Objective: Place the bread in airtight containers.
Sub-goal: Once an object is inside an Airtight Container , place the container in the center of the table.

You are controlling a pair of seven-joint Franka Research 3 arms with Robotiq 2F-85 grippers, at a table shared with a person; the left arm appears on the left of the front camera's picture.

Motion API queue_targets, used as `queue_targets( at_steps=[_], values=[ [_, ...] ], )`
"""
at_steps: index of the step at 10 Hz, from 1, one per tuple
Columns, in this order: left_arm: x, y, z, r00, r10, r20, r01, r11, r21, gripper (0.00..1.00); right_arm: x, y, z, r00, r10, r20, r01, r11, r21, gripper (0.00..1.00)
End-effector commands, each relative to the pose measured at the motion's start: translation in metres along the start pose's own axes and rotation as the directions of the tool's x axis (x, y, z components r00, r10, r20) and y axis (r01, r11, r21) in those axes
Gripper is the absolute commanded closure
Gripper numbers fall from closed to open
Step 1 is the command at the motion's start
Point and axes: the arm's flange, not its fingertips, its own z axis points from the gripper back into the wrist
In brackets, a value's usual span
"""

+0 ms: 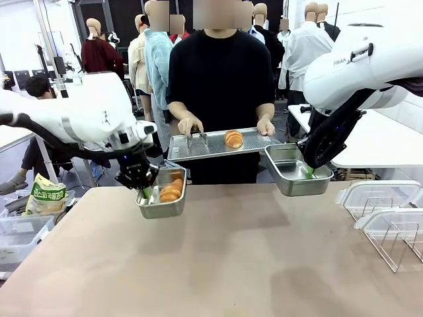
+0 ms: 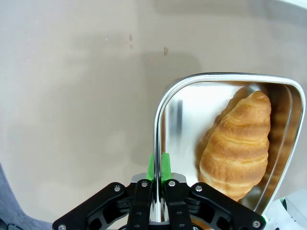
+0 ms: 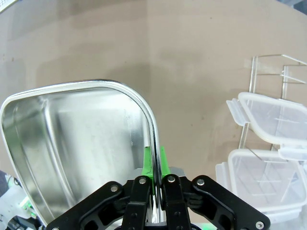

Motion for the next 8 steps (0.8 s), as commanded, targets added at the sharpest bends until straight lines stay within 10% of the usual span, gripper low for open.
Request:
queue_targets(
  at_steps=[1, 8],
  values=[
    [0.015, -0.007, -0.052, 0.999, 0.034, -0.023, -0.034, 0.999, 0.005, 1.0, 0.001, 0.0, 0.002, 1.0, -0.003, 0.003, 0.003, 1.0, 0.001, 1.0],
    [0.015, -0.01, -0.103, 1.0, 0.01, 0.023, -0.012, 0.995, 0.104, 1.0, 0.001, 0.0, 0.002, 1.0, -0.003, 0.003, 0.003, 1.0, 0.001, 1.0]
  ],
)
